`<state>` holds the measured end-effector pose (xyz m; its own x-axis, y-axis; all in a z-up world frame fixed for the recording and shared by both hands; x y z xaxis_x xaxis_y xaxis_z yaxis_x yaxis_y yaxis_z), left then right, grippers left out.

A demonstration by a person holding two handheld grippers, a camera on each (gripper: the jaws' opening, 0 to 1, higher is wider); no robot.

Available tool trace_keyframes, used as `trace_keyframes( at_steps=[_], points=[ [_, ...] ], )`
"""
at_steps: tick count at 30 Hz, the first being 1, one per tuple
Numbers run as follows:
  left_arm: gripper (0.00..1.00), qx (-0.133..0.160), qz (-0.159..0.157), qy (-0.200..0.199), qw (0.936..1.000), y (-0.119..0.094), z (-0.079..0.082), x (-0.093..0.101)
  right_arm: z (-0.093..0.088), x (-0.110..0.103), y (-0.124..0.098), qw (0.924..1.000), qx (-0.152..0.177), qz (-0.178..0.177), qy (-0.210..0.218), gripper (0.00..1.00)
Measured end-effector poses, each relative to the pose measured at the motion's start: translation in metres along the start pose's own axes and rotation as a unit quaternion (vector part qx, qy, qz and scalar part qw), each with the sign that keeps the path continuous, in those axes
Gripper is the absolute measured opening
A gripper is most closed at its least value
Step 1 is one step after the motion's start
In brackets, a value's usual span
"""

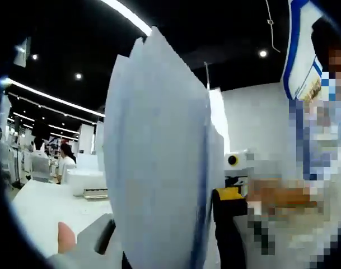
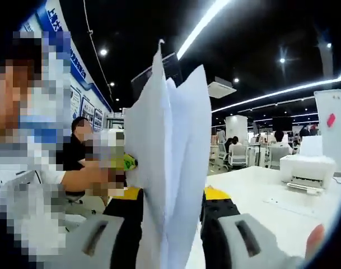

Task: Organize the stack of printing papers by aligning and flattening the scattered papers on the table

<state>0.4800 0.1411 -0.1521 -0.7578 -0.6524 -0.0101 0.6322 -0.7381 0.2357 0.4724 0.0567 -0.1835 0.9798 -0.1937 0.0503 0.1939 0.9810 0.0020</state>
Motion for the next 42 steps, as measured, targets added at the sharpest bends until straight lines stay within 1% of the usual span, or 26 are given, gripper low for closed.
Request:
trace_keyframes(
  at_steps=[3, 5, 8, 12, 14, 17, 18, 21, 22, 25, 26, 28, 30, 31, 32, 35, 38, 40, 42],
  points=[
    [0.44, 0.006, 0.015, 0.014, 0.9998, 0.001, 0.002, 0.0, -0.001, 0.001, 0.001, 1.0, -0.001, -0.007, -0.002, 0.36],
    [0.45, 0.021, 0.022, 0.006, 0.9995, 0.004, 0.007, 0.001, 0.0, -0.002, 0.001, 1.0, 0.002, -0.006, 0.001, 0.37],
    [0.47, 0.028, 0.02, 0.002, 0.9994, 0.007, 0.009, 0.005, -0.003, -0.003, -0.002, 0.9999, -0.005, -0.012, -0.009, 0.37],
    [0.49, 0.034, 0.025, 0.022, 0.9989, 0.009, 0.007, 0.006, 0.001, -0.009, -0.009, 0.9994, -0.005, -0.017, -0.031, 0.35],
    [0.49, 0.037, 0.032, 0.032, 0.9983, 0.01, 0.006, 0.006, 0.001, -0.006, -0.011, 0.9981, -0.014, -0.033, -0.05, 0.36],
    [0.51, 0.046, 0.03, 0.018, 0.9983, 0.015, 0.008, 0.009, 0.0, -0.005, -0.009, 0.9975, -0.021, -0.038, -0.056, 0.4],
    [0.52, 0.047, 0.027, 0.018, 0.9983, 0.017, 0.008, 0.011, 0.001, -0.007, -0.01, 0.9979, -0.018, -0.032, -0.053, 0.41],
    [0.55, 0.049, 0.028, 0.03, 0.998, 0.018, 0.007, 0.012, 0.003, -0.011, -0.015, 0.9983, -0.012, -0.028, -0.049, 0.39],
    [0.55, 0.047, 0.028, 0.027, 0.9981, 0.018, 0.006, 0.011, 0.002, -0.01, -0.017, 0.9982, -0.012, -0.029, -0.051, 0.37],
    [0.53, 0.042, 0.028, 0.019, 0.9985, 0.019, 0.002, 0.008, 0.001, -0.008, -0.021, 0.9978, -0.014, -0.033, -0.055, 0.27],
    [0.53, 0.042, 0.025, 0.017, 0.9987, 0.019, 0.002, 0.01, 0.002, -0.005, -0.023, 0.9979, -0.013, -0.035, -0.052, 0.21],
    [0.53, 0.038, 0.021, 0.022, 0.9988, 0.019, 0.001, 0.011, 0.003, -0.008, -0.023, 0.9992, -0.003, -0.023, -0.034, 0.16],
    [0.52, 0.034, 0.014, 0.025, 0.999, 0.018, -0.001, 0.013, 0.006, -0.011, -0.023, 0.9995, 0.011, -0.012, -0.025, 0.0],
    [0.52, 0.033, 0.011, 0.022, 0.9992, 0.018, -0.001, 0.014, 0.006, -0.013, -0.023, 0.9998, 0.014, -0.01, -0.005, 0.0],
    [0.52, 0.031, 0.01, 0.021, 0.9993, 0.017, -0.002, 0.014, 0.005, -0.01, -0.025, 0.9998, 0.014, -0.012, -0.005, 0.0],
    [0.52, 0.033, 0.008, 0.023, 0.9992, 0.014, -0.002, 0.013, 0.006, -0.016, -0.022, 0.9996, 0.017, -0.001, -0.021, 0.0],
    [0.52, 0.029, 0.01, 0.02, 0.9993, 0.005, -0.005, 0.01, 0.006, -0.02, -0.021, 0.9996, 0.022, 0.01, -0.011, 0.0],
    [0.53, 0.033, 0.011, 0.014, 0.9993, -0.003, -0.006, 0.006, 0.005, -0.02, -0.02, 0.9997, 0.022, 0.011, -0.009, 0.0],
    [0.53, 0.035, 0.015, 0.007, 0.9992, -0.007, -0.006, 0.001, 0.002, -0.017, -0.019, 0.9998, 0.021, 0.007, -0.002, 0.11]
  ],
)
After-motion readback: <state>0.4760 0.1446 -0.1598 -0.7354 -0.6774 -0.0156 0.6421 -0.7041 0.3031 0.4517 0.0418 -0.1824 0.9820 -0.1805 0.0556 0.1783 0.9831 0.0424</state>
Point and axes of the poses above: the point that each gripper's makers call its tool centre point, and the gripper's own axes: y roughly forward along the fingers, x roughly to its right, z roughly out of its top, the point moved 1 cm from there along -y, roughly backward along the fingers, and after that the axes turned 11 degrees about z, right-handed, at the moved point
